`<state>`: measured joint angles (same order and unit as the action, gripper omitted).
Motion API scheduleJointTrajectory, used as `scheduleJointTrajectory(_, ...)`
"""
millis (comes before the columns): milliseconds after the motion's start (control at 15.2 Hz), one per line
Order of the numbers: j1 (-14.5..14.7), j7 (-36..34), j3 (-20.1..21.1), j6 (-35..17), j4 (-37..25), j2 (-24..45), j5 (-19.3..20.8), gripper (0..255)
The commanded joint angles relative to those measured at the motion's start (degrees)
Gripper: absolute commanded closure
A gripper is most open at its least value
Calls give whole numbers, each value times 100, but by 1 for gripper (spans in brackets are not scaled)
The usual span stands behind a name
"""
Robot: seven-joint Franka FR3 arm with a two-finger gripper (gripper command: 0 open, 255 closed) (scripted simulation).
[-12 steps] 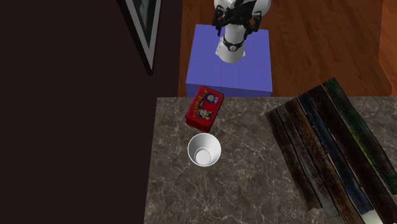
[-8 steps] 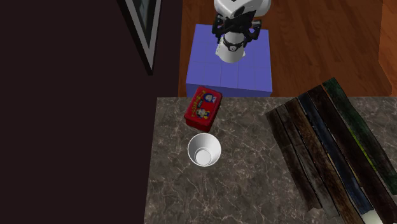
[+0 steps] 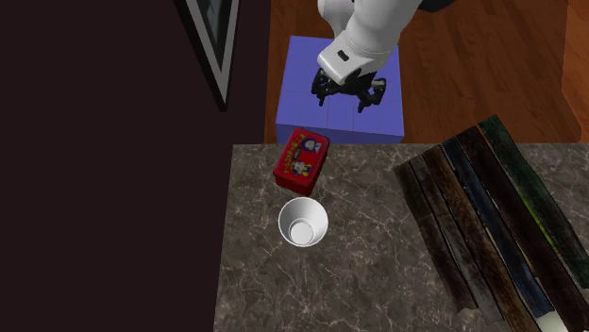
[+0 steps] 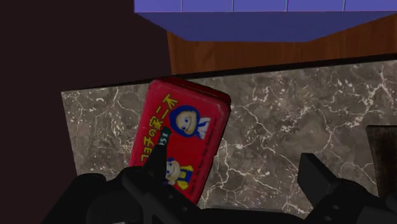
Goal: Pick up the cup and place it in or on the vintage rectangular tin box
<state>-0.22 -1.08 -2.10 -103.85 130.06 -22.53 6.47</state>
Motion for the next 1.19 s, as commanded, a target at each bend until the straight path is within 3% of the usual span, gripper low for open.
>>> scheduleJointTrajectory(0,6,-71,24,-187,-275,443,13,0)
scheduleJointTrajectory(594,27,-331,82,-663,-1866,2450,115,0)
scheduleJointTrajectory(1122,64,-478,76,-557,-3890,4315,200,0)
